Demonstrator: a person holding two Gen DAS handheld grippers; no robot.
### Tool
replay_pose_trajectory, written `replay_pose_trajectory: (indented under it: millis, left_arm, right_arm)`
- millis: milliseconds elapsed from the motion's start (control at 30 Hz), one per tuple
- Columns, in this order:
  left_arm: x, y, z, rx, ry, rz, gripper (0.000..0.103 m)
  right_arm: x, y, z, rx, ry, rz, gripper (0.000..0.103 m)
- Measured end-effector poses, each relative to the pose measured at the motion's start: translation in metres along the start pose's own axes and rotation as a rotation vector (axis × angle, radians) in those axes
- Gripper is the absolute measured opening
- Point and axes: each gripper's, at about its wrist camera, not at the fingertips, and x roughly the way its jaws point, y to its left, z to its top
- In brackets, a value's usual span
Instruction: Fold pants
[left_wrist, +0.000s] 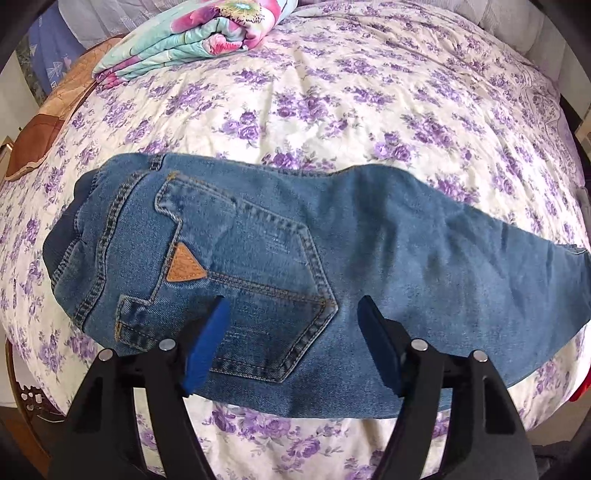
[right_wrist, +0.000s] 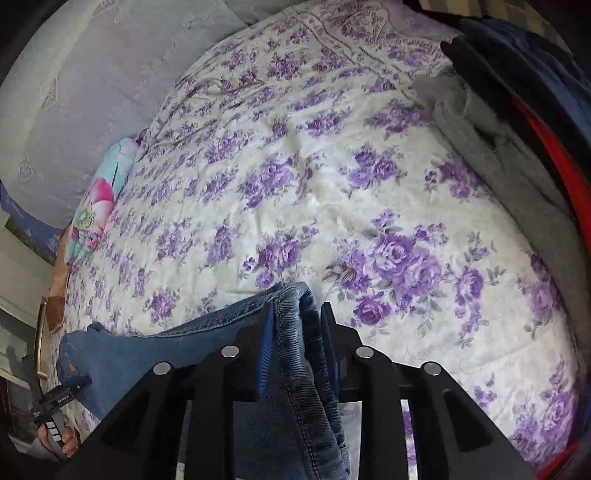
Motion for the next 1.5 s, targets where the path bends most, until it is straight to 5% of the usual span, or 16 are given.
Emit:
replay_pose_trajectory:
  millis: [133, 300, 367, 433, 567, 667, 733, 800, 900, 967, 1100, 1500]
  left_arm:
    - [-0.013, -0.018, 0.011, 0.070, -0.048, -0.041, 0.071]
    - [0.035, -0.035, 0.000, 0.175, 0.041, 0.046, 0.081]
    - [0.034, -0.036, -0.003, 0.190, 0.013, 0.058, 0.082]
    - [0.029, -0.036, 0.002, 0.189, 0.026, 0.053, 0.081]
    - [-0.001, -0.040, 0.018, 0.150, -0.044, -0.074, 0.080]
    - [-0.016, -0.066, 0.030, 0.181, -0.082, -0.202, 0.080]
    - [-0.015, -0.095, 0.031, 0.243, -0.077, -0.266, 0.080]
    - [0.001, -0.127, 0.023, 0.347, -0.049, -0.259, 0.080]
    - [0.037, -0.159, 0.000, 0.473, -0.026, -0.128, 0.086]
    - [0.033, -0.160, 0.002, 0.459, -0.032, -0.120, 0.086]
    - [0.020, -0.145, 0.013, 0.358, -0.017, -0.163, 0.084]
    - [0.016, -0.105, 0.007, 0.245, 0.047, -0.125, 0.084]
  right_arm:
    - [-0.036, 0.027, -0.001, -0.074, -0.073, 0.026, 0.027]
    - [0.001, 0.054, -0.033, -0.129, 0.061, 0.058, 0.025]
    - [0.031, 0.037, -0.048, -0.055, 0.122, 0.023, 0.010]
    - [0.030, 0.028, -0.050, 0.003, 0.093, 0.026, 0.005]
    - [-0.004, 0.038, -0.045, 0.016, 0.028, 0.065, 0.019]
    - [-0.034, 0.038, -0.048, 0.044, -0.030, 0.075, 0.046]
    - [-0.041, 0.029, -0.056, 0.090, -0.025, 0.064, 0.046]
    - [-0.042, 0.015, -0.065, 0.151, -0.017, 0.045, 0.046]
    - [-0.043, -0.006, -0.078, 0.266, -0.013, 0.064, 0.046]
    - [-0.043, -0.015, -0.084, 0.327, -0.017, 0.098, 0.047]
    - [-0.045, -0.017, -0.089, 0.353, -0.019, 0.112, 0.066]
    - [-0.017, -0.041, -0.089, 0.496, -0.031, 0.253, 0.068]
